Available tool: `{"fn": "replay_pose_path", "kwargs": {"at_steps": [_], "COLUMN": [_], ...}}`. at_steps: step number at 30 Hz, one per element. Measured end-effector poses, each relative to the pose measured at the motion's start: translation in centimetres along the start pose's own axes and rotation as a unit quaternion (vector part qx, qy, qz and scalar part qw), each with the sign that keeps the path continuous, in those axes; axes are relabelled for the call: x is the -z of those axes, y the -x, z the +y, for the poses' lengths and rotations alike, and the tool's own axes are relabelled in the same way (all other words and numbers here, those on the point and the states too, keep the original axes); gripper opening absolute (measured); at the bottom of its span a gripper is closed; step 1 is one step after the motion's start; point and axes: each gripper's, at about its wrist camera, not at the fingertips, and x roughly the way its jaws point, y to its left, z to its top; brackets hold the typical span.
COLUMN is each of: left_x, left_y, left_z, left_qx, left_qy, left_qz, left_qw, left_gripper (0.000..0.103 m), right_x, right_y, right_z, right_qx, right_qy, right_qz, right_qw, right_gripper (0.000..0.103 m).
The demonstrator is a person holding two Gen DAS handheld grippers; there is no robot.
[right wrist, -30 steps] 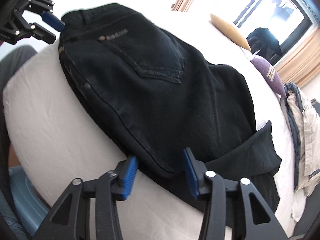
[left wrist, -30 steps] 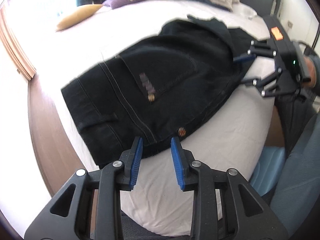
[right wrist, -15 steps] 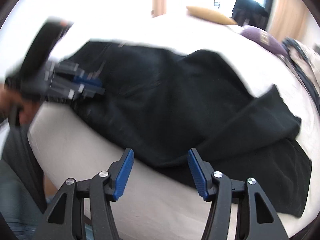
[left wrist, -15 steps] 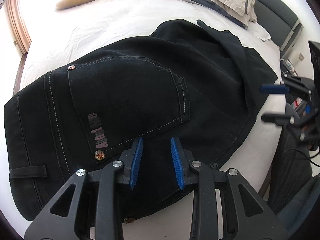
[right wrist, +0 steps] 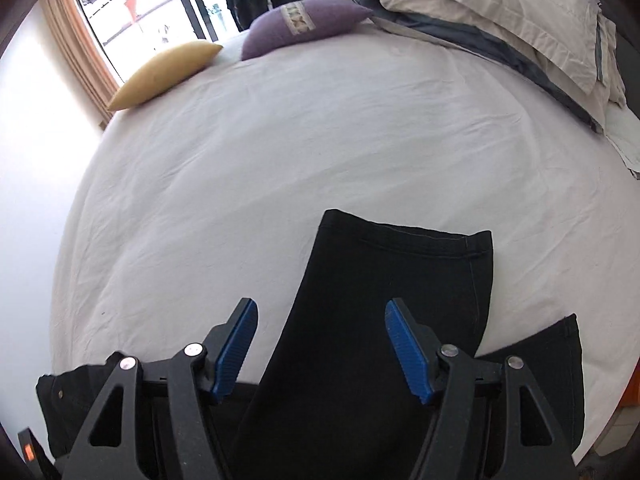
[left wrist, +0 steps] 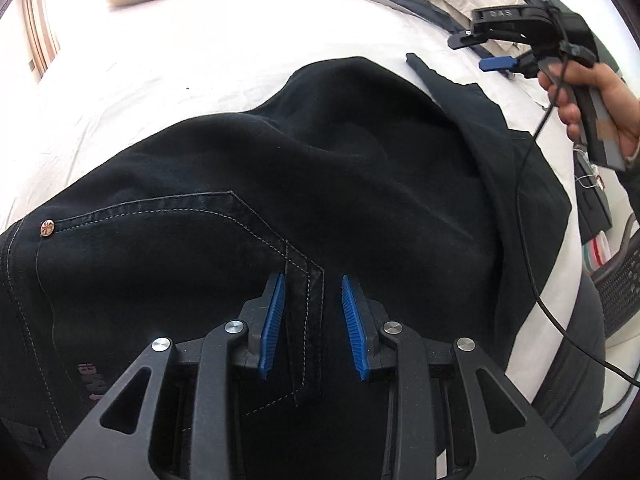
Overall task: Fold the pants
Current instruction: 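Grasp the jeans leg hem with the right tool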
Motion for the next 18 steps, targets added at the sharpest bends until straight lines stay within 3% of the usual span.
{"fn": "replay_pose_path", "kwargs": {"at_steps": [9,12,14,16,18], "left_x": [-0.3,0.8,0.9,1.2,1.8], "left_y": [0.2,0.4,0.4,0.2,-0.5], "left_z": [1.2,1.3,1.0,0.8,0.2], "left_qx": [0.008,0.002,-0.001,-0.004,-0.007], "left_qy": [0.005,0.0,-0.002,-0.004,-0.006], "left_qz": [-0.002,-0.007,-0.009,-0.01,-0.01], "left_qw": [1.0,1.0,1.0,0.9999,0.9999], "left_gripper": [0.028,0.028,0.028,0.028,0.028], "right_x": [-2.6,-2.7,-2.7,-2.9,-3.0], "right_y": [-8.6,-9.9,-9.9,-9.5,-9.2], "right_z": [0.2,-0.1,-0.3,-0.5,-0.9], "right_qx": [0.101,0.105,0.1,0.09,0.076], "right_qy": [-0.016,-0.02,-0.024,-0.02,-0.023], "right_qz": [0.052,0.051,0.046,0.044,0.049], "right_qw": [0.993,0.993,0.994,0.995,0.996], "right_gripper": [0.069,0.069,0.061,0.035,0.024]}}
